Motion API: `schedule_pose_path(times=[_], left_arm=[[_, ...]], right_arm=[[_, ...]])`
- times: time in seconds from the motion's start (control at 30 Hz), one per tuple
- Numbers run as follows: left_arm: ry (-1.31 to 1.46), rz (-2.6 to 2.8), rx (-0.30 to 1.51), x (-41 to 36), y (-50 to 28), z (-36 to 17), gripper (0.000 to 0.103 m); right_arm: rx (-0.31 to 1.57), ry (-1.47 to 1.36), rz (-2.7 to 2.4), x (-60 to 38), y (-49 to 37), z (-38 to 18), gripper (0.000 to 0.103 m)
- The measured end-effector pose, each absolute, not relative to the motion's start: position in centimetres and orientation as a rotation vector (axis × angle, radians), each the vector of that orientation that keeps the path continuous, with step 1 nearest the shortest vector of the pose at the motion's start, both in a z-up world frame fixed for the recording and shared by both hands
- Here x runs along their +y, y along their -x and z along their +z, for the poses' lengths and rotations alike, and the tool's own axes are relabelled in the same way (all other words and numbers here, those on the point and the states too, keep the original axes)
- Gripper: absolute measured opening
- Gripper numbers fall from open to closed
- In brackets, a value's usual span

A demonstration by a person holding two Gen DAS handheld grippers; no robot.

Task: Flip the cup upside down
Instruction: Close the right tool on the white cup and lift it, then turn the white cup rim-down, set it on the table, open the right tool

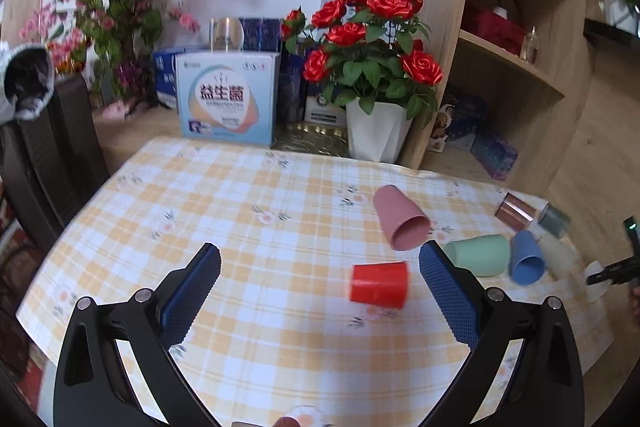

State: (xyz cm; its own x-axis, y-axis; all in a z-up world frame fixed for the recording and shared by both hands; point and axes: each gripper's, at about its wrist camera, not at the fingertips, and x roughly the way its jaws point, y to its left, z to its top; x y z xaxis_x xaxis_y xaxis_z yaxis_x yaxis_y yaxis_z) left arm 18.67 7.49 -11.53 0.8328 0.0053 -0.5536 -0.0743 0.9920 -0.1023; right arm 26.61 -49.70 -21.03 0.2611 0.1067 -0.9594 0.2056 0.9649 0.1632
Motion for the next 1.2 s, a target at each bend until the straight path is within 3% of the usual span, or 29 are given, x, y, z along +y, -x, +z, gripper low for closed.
schedule_pose_path(times=[0.33, 0.5, 0.97, 1.03, 1.17, 1.2], left_arm=[[0.098, 0.038, 0.581, 9.8, -16.7, -12.2, 0.097], [0.17, 0.047, 0.633, 12.2, -15.2, -12.7, 0.097], [0.264, 0.052, 0.66, 14.2, -14.1, -13.9, 0.097], [0.252, 0.042, 0.651, 13.7, -14.2, -13.6, 0.097], [0.249, 0.026, 0.643, 13.0, -14.1, -13.2, 0.097], [0.251, 0.02, 0.64, 12.9, -14.2, -13.0, 0.097]], right_arm=[[1.292, -0.236, 0.25, -24.4, -22.9, -21.7, 0.056], [1.306, -0.265, 0.246, -16.4, -23.0, -23.4, 0.056], [1.331, -0.306, 0.215, -13.1, -23.0, -25.5, 0.058], [1.309, -0.331, 0.231, -13.6, -22.8, -25.0, 0.071], [1.226, -0.377, 0.261, -15.0, -21.9, -23.3, 0.075], [1.203, -0.383, 0.258, -15.5, -21.7, -22.9, 0.085]])
